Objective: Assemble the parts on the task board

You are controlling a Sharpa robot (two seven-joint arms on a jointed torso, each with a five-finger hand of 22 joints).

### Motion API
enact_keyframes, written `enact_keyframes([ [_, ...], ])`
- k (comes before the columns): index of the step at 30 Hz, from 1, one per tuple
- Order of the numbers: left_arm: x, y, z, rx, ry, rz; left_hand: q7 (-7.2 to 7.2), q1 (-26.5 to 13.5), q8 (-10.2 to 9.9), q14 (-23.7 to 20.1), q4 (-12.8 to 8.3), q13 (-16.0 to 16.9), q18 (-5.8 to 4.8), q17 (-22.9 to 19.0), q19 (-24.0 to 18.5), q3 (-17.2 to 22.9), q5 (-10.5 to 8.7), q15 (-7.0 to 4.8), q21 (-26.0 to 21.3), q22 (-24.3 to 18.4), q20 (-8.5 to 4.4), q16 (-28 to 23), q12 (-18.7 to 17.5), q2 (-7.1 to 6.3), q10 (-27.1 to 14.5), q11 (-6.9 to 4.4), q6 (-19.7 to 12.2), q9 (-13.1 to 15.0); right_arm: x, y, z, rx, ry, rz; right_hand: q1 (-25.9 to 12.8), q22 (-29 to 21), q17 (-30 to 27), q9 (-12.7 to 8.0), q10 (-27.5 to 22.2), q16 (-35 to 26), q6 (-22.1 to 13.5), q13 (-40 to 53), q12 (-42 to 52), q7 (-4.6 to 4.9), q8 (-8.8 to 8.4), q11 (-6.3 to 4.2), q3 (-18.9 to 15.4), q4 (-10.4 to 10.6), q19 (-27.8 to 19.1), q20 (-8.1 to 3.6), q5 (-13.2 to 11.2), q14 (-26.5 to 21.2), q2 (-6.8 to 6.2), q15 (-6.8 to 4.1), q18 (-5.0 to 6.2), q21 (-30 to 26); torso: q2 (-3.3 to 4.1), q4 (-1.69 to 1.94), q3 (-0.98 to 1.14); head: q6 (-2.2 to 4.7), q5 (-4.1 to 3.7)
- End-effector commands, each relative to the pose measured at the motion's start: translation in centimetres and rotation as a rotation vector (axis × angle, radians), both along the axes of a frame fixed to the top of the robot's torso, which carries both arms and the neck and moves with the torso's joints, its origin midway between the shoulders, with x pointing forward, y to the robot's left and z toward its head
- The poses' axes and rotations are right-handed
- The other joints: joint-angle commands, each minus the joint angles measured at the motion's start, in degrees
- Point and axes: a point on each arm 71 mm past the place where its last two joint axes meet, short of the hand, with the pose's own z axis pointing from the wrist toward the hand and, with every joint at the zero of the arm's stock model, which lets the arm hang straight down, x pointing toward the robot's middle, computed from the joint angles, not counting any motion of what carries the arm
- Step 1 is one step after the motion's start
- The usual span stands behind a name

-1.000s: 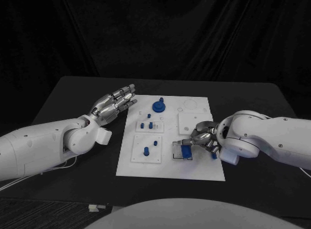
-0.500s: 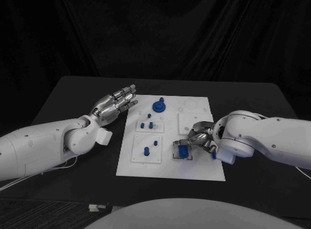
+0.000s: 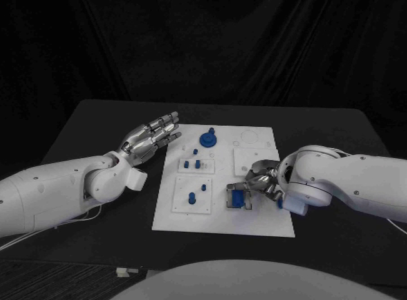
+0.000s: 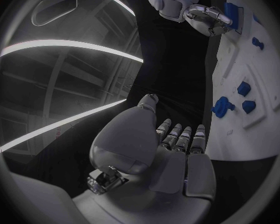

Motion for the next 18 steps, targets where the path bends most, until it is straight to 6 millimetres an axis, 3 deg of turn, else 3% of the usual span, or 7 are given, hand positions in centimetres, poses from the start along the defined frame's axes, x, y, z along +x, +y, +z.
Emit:
enact_keyframes([
  [1, -0.09, -0.25, 0.03, -0.017, -0.001, -0.016, -0.11, 0.5, 0.1, 0.0, -0.2, 0.1, -0.94, 0.1, -0.1, 0.1, 0.27, 0.24, 0.2, 0.1, 0.51, 0.2, 0.2, 0.02, 0.1, 0.46, -0.1, 0.0, -0.17, -0.07, -0.26, -0.026, 0.015, 0.012, -0.7, 11.2, 15.1, -0.3, 5.9, 0.1, 0.3, 15.1, 0.1, 0.13, -0.14, 0.32, -0.7, 0.0, 2.0, 0.38, -1.7, 5.9, 0.09, 0.42, 0.22, -0.3, -0.03, 0.0, 0.01, -0.01, 0.12],
  [9, -0.13, -0.27, -0.06, -0.016, 0.004, -0.02, -0.11, 0.5, 0.1, 0.0, -0.2, 0.1, -0.94, 0.1, -0.1, 0.1, 0.27, 0.24, 0.2, 0.1, 0.51, 0.2, 0.2, 0.02, 0.1, 0.46, -0.1, 0.0, -0.18, -0.05, -0.3, -0.032, 0.012, 0.019, -1.3, 11.1, 15.1, -1.0, 5.9, 0.1, 0.3, 15.1, 0.1, 0.18, -0.27, 0.37, -2.3, -0.1, 2.0, 0.4, -5.7, 5.9, -0.02, 0.45, 0.24, -0.5, -0.02, -0.01, -0.01, -0.01, 0.18],
  [18, -0.17, -0.38, -0.19, -0.016, 0.012, -0.028, -0.01, 0.5, 0.1, 0.0, -0.3, 0.1, -1.02, 0.1, -0.1, 0.2, 0.26, 0.39, 0.2, 0.0, 0.58, 0.3, 0.2, 0.05, 0.0, 0.42, -0.1, 0.0, -0.19, -0.05, -0.3, -0.04, 0.003, 0.027, -1.0, 11.1, 15.1, -1.6, 5.9, 0.1, 0.3, 15.1, 0.1, 0.25, -0.3, 0.44, -4.4, -0.3, 2.0, 0.46, -10.4, 5.9, -1.02, 0.5, 0.28, -0.7, -0.04, 0.0, 0.01, -0.01, 0.21],
])
